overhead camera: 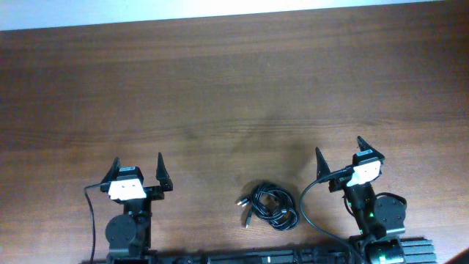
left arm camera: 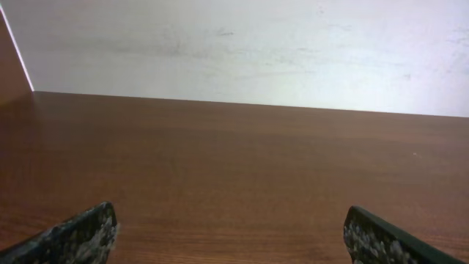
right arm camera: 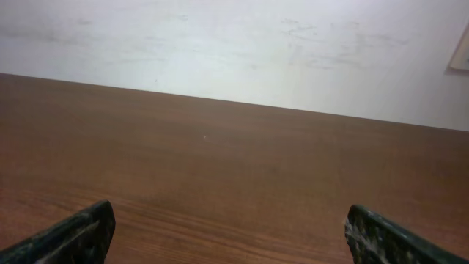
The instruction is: Untangle cables
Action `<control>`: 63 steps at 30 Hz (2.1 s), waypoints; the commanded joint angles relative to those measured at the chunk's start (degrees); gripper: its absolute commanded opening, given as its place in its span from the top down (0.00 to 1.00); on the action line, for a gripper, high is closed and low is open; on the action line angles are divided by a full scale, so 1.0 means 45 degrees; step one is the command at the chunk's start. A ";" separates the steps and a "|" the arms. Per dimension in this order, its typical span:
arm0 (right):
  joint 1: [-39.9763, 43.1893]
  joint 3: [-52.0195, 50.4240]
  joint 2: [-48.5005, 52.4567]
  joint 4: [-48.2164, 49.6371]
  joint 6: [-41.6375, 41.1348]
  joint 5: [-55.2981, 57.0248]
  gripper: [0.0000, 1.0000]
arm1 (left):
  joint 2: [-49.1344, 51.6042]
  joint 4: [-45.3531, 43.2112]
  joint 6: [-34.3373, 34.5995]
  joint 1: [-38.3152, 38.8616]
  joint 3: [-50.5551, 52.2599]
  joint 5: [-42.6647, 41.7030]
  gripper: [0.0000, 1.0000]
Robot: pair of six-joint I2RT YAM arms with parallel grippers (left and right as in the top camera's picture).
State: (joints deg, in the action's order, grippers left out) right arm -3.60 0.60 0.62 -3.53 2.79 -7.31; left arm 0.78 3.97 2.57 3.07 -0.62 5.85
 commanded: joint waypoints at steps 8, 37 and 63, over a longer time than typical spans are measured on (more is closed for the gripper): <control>-0.0039 -0.0063 -0.0019 -0.0083 -0.0024 0.0068 0.01 | -0.0097 0.0000 -0.0243 -0.0078 -0.0413 -0.0112 0.01; -0.0039 -0.0063 -0.0019 -0.0083 -0.0024 0.0068 0.01 | -0.0068 0.3638 -0.0544 -0.0078 -0.3220 -0.0107 0.01; -0.0039 -0.0063 -0.0024 -0.0083 -0.0024 0.0068 0.01 | 0.3419 0.4007 -0.0971 -0.0078 -0.5105 -0.0160 0.01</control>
State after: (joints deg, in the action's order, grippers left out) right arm -3.60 0.60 0.64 -3.53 2.81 -7.31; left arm 16.03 21.91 -0.71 3.03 -22.09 5.82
